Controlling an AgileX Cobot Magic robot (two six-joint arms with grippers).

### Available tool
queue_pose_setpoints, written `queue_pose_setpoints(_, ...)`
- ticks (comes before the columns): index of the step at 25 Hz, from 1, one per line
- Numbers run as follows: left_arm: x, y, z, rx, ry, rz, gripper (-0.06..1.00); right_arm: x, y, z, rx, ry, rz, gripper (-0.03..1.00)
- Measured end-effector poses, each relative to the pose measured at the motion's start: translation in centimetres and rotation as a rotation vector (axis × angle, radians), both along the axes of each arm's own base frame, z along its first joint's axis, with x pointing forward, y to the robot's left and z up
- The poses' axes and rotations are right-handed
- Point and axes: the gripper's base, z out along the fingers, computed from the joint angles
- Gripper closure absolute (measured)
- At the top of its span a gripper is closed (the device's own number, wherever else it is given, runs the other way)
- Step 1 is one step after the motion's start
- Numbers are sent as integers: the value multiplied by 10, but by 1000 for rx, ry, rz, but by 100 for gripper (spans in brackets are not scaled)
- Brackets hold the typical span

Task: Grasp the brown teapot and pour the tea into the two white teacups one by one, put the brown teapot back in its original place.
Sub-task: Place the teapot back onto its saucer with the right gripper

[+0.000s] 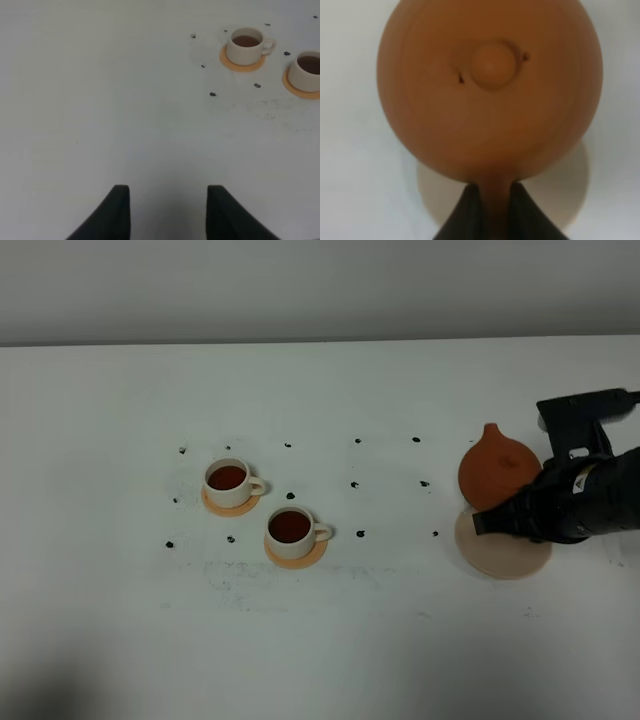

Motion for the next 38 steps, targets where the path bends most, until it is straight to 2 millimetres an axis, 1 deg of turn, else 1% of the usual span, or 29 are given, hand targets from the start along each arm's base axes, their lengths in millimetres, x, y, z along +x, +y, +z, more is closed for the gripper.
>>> queue_pose_setpoints(7,0,0,0,0,0,0,58,-12,-3,-12,15,55,-32,88)
queue_pose_setpoints(14,0,0,0,0,0,0,58,-13,-3,-14,17,64,-37,88)
queue_pose_setpoints(19,0,0,0,0,0,0,58,-20,-5,-20,12,86,-40,88)
queue_pose_setpoints(23,0,0,0,0,0,0,58,-19,-5,-22,16,91,-47,88)
queue_pose_setpoints(27,0,0,0,0,0,0,58,-19,-5,-29,9,116,-49,88)
queue_pose_setpoints(35,0,0,0,0,0,0,58,-18,-4,-31,8,119,-46,88)
queue_pose_setpoints(38,0,0,0,0,0,0,58,-18,-4,-32,5,119,-39,84)
